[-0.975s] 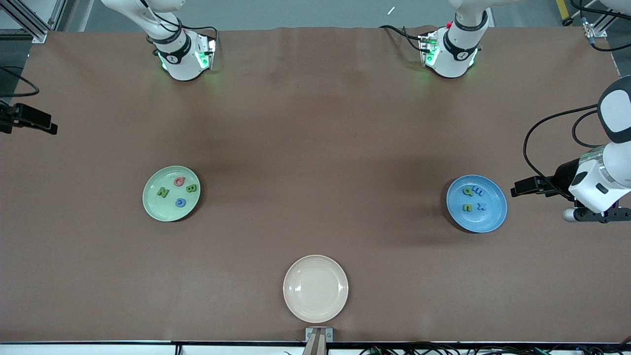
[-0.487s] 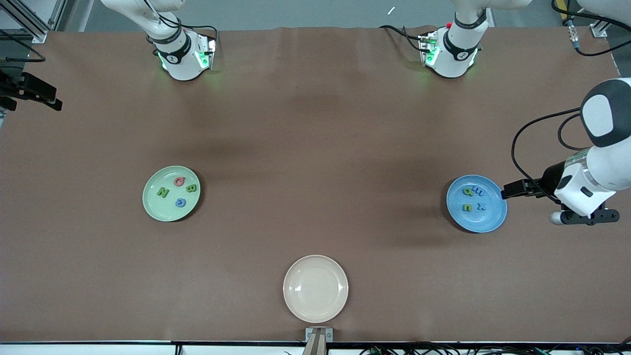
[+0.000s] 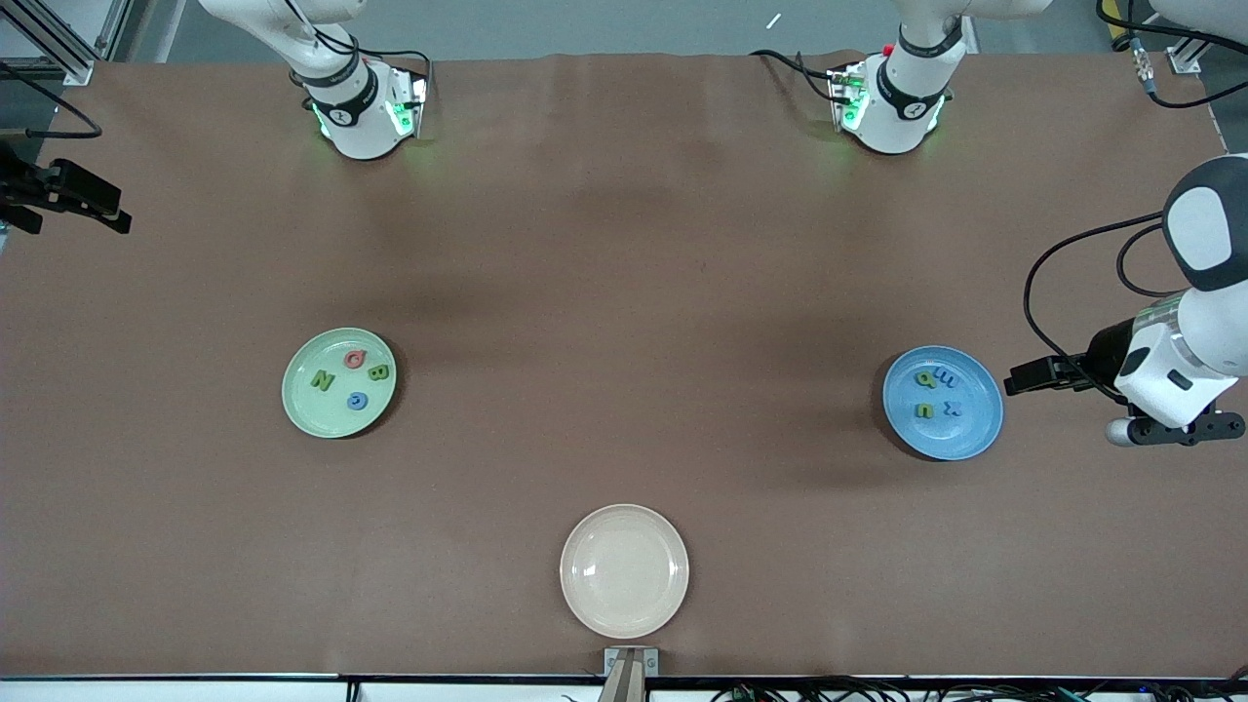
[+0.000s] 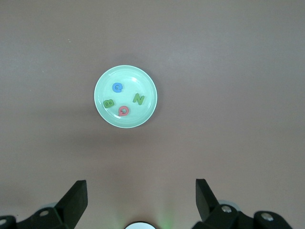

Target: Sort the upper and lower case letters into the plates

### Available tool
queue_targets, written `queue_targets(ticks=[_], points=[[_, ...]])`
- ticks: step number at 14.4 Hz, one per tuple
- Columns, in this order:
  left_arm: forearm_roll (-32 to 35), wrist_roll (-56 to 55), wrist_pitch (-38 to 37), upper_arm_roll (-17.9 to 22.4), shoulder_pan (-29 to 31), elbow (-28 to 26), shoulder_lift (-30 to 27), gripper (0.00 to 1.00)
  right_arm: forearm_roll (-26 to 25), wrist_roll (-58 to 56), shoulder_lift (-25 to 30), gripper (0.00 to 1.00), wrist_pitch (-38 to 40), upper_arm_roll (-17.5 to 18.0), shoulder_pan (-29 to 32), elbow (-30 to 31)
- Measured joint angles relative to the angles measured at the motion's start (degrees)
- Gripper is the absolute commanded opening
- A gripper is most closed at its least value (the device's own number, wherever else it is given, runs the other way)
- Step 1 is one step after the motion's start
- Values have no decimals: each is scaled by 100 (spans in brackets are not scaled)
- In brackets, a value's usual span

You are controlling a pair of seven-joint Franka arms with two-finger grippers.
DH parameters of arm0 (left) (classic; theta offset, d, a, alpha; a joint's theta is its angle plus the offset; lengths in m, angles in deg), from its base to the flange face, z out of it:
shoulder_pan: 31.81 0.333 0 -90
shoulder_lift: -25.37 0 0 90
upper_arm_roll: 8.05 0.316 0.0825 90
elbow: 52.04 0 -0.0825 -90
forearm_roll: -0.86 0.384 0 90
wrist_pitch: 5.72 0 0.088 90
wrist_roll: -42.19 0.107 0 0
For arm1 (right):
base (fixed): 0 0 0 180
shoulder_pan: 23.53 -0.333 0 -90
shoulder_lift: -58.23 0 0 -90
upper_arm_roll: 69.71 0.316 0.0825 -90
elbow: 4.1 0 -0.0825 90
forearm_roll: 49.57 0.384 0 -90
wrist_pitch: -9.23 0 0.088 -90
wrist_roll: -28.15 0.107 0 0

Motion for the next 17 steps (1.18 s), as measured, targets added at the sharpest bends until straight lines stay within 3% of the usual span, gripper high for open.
queue_targets(ticks=[3,8,17], points=[[57,2,-1,-431,359,2,0,99,185,1,0,100,-31,-5,0,0],[58,-6,-8,-453,382,46,-77,100,239,1,0,100,-40,-8,-3,0],[287,-45,-321,-455,384,46,-902,100,239,1,0,100,-50,-8,-7,1]])
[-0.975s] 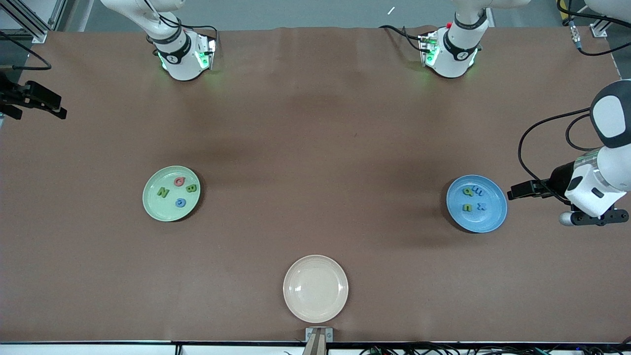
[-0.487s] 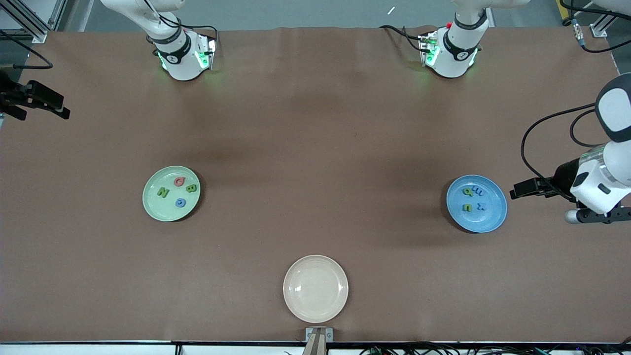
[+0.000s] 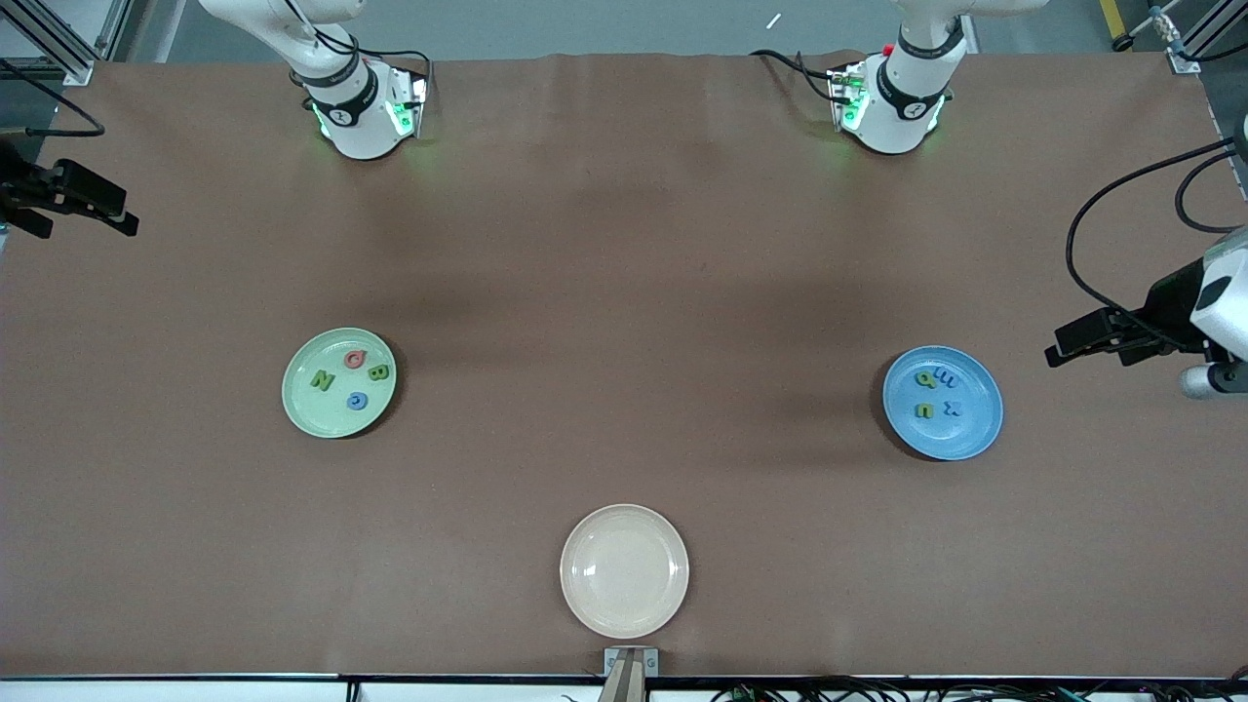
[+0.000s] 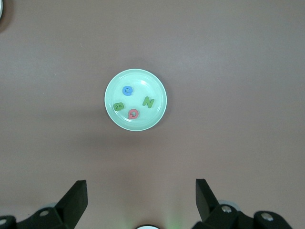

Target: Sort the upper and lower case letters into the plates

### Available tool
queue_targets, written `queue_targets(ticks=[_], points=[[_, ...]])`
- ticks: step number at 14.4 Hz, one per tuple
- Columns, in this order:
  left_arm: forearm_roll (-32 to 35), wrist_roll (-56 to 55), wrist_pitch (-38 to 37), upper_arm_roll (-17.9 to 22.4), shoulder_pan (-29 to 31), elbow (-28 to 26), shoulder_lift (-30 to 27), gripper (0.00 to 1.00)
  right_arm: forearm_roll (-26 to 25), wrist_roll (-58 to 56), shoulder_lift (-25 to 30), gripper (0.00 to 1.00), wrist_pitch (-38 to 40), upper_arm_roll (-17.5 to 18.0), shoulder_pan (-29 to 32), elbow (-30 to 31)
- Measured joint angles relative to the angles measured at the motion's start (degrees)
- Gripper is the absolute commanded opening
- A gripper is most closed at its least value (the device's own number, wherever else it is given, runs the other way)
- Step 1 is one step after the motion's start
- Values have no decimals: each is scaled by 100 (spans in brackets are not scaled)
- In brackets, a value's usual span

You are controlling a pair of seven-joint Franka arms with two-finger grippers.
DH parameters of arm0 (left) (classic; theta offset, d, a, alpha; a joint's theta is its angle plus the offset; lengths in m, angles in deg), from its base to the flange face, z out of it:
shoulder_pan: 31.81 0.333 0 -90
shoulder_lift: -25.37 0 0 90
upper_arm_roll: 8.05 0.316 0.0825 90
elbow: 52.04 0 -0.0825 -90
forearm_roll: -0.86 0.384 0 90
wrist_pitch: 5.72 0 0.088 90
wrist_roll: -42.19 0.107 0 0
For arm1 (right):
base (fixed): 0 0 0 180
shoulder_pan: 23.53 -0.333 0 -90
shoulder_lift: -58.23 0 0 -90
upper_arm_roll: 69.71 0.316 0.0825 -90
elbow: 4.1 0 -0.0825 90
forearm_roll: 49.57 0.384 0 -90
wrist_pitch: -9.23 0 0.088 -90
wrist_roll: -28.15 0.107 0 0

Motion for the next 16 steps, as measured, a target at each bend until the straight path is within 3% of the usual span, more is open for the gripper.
queue_targets(ticks=[8,16], points=[[364,-102,-615,-40,-8,-9,-700,100,-17,0,0,100,0,0,0,1],[659,-451,-685,-251,8,179,-895,100,-54,-6,0,100,0,0,-1,1]])
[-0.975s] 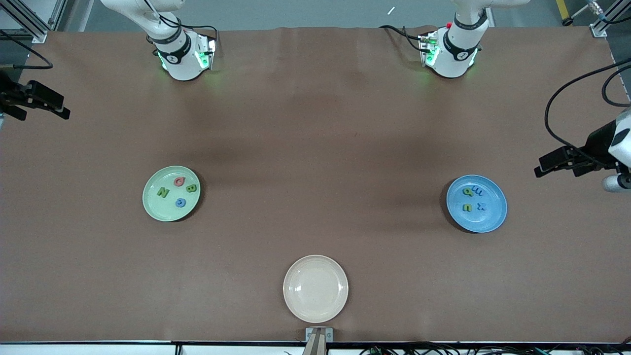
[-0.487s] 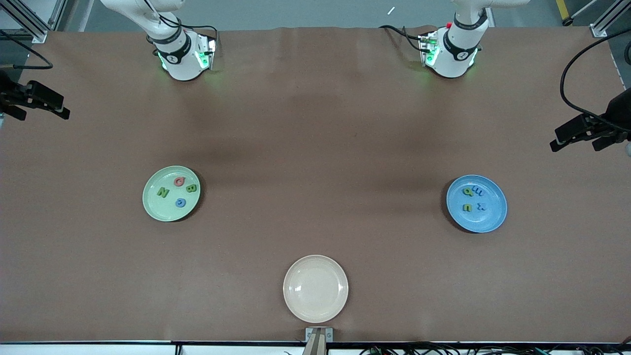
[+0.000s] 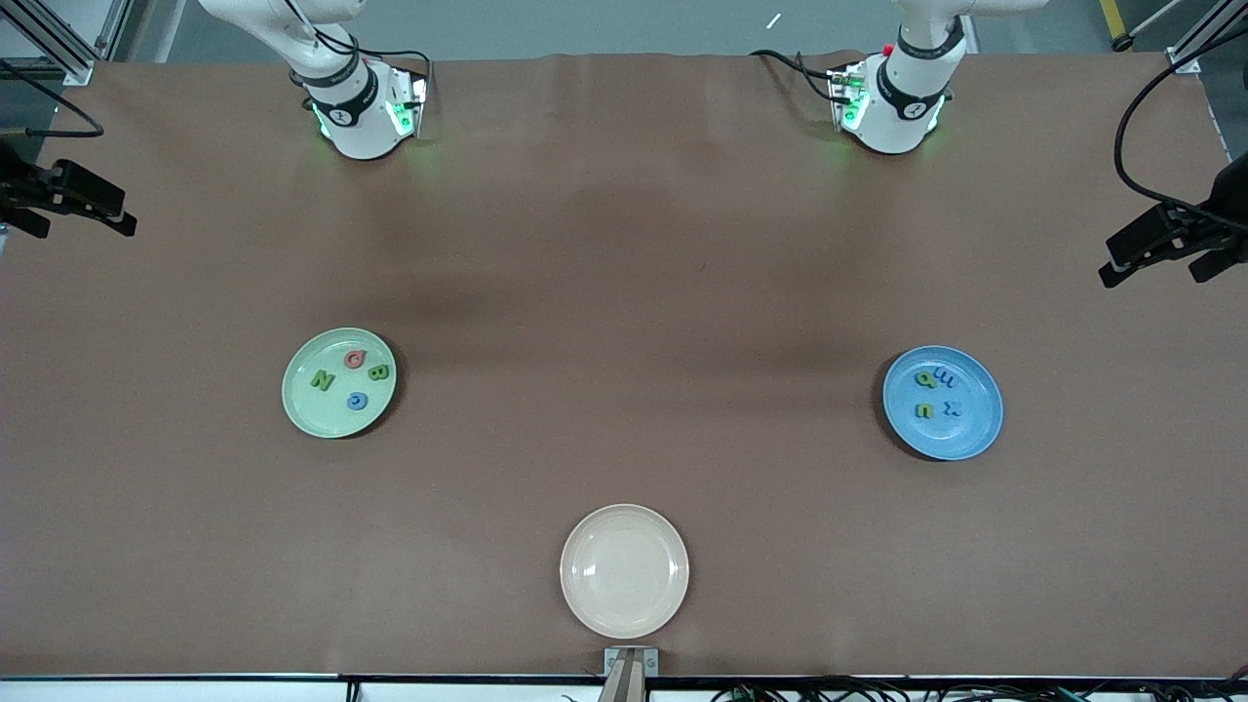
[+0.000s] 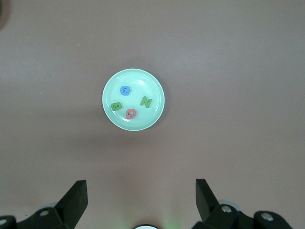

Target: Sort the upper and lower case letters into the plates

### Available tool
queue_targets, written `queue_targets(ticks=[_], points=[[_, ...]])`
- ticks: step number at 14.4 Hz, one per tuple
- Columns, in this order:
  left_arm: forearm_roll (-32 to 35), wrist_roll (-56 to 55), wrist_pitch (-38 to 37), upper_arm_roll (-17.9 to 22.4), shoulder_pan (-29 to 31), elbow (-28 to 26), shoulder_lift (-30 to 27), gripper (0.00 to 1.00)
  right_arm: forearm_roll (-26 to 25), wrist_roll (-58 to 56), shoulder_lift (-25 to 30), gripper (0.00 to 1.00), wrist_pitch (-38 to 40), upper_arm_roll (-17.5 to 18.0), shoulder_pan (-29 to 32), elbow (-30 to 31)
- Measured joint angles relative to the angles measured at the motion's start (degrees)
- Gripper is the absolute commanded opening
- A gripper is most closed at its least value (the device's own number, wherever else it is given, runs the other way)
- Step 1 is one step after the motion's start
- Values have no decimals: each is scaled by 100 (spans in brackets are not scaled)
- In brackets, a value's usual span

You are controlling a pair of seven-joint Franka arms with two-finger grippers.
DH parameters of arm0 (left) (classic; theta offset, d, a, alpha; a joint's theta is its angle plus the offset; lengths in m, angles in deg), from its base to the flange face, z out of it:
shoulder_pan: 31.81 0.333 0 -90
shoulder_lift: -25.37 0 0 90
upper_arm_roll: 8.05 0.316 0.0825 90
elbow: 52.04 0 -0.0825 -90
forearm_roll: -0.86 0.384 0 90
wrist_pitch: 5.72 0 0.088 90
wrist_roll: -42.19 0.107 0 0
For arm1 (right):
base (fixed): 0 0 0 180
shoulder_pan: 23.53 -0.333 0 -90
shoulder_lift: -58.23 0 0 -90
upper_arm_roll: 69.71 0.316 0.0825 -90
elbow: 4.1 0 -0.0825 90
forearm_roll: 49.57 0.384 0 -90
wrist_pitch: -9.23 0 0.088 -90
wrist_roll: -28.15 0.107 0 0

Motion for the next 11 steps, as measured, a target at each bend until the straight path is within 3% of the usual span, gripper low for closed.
queue_targets(ticks=[11], points=[[4,246,-143,8,2,24,-7,100,3,122,0,100,-8,-16,0,0]])
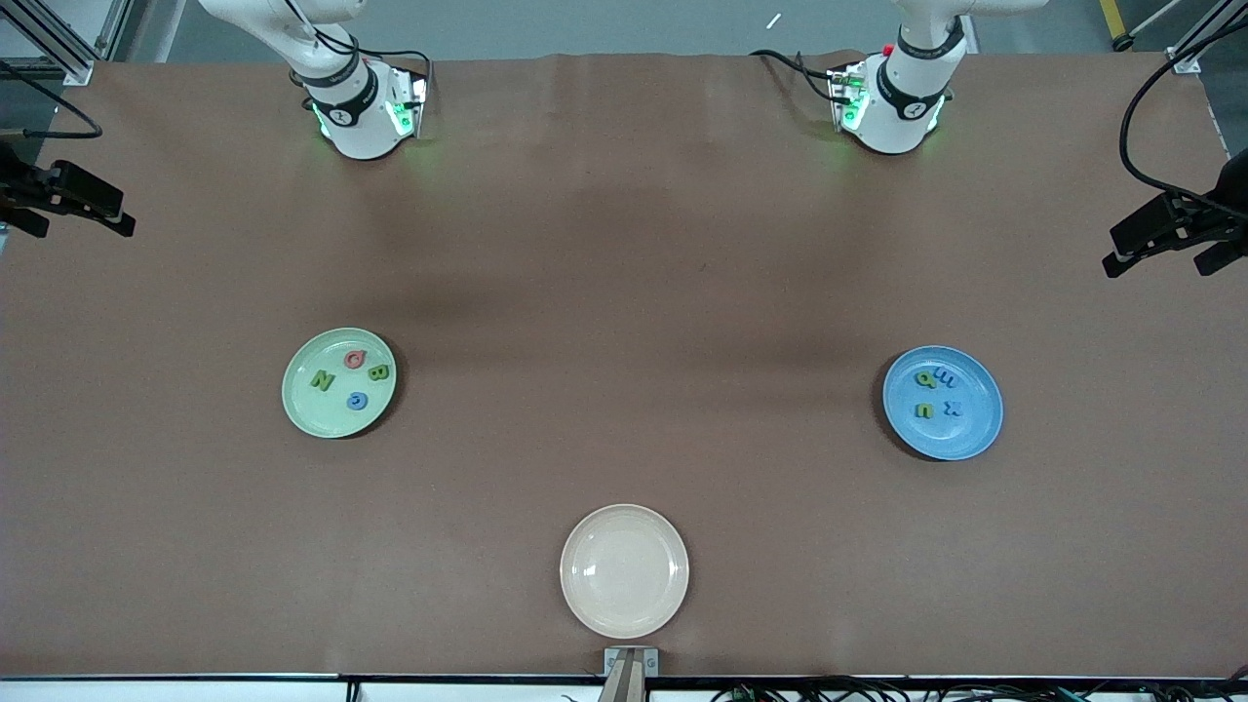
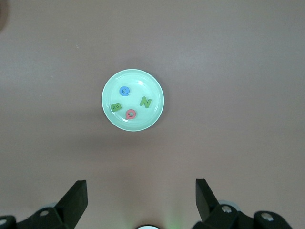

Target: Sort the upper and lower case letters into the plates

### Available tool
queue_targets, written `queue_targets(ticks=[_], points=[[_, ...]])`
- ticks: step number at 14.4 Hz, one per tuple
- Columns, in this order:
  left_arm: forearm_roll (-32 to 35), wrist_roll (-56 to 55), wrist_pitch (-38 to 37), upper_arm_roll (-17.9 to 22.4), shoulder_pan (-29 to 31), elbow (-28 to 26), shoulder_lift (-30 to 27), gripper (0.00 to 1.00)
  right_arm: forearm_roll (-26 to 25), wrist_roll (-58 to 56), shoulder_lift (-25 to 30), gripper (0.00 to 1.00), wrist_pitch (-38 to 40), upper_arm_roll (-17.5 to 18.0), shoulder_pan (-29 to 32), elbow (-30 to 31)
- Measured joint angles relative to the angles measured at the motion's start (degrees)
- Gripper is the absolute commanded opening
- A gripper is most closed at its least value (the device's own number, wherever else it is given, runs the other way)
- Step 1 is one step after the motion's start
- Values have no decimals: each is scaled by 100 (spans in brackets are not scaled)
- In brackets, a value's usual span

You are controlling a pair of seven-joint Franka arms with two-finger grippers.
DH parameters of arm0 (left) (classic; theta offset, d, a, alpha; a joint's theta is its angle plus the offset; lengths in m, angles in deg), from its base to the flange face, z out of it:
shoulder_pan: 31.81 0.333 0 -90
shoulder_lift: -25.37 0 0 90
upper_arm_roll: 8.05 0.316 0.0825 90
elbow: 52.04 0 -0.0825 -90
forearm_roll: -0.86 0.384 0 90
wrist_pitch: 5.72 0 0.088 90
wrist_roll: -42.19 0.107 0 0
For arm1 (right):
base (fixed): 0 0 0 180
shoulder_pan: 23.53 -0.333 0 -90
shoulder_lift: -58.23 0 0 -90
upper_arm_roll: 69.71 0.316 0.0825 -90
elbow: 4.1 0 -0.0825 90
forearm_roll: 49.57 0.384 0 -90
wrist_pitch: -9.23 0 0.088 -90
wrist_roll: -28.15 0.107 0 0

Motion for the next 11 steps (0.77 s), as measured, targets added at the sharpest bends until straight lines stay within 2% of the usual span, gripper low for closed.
queue_targets(ticks=[11], points=[[27,3,-3,0,-3,-3,42,100,5,22,0,100,-116,9,-12,0]])
